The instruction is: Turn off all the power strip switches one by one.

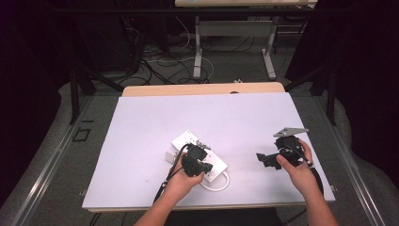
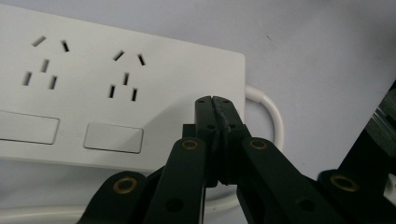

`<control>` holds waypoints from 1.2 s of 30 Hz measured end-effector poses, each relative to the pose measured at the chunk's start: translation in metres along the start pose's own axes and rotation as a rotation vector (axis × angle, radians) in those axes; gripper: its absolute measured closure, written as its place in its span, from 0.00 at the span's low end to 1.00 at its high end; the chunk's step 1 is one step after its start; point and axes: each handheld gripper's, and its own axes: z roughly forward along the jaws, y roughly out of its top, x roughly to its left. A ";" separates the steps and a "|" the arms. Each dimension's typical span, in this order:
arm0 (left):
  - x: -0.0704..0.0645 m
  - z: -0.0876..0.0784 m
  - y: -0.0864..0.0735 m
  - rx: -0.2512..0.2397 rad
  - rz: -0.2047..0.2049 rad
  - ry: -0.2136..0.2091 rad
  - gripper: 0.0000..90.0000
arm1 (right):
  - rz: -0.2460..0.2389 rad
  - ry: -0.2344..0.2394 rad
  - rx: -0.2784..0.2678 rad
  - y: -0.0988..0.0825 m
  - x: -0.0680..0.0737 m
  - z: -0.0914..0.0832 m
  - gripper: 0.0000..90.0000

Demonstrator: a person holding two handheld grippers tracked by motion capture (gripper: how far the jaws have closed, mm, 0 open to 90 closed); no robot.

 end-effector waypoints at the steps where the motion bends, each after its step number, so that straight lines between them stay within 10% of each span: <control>1: 0.000 0.000 0.000 0.000 0.000 0.000 1.00 | 0.002 0.000 0.000 0.000 0.000 0.000 0.00; 36: 0.045 -0.007 -0.004 -0.036 -0.075 0.106 1.00 | -0.005 -0.004 0.002 0.000 -0.001 0.001 0.00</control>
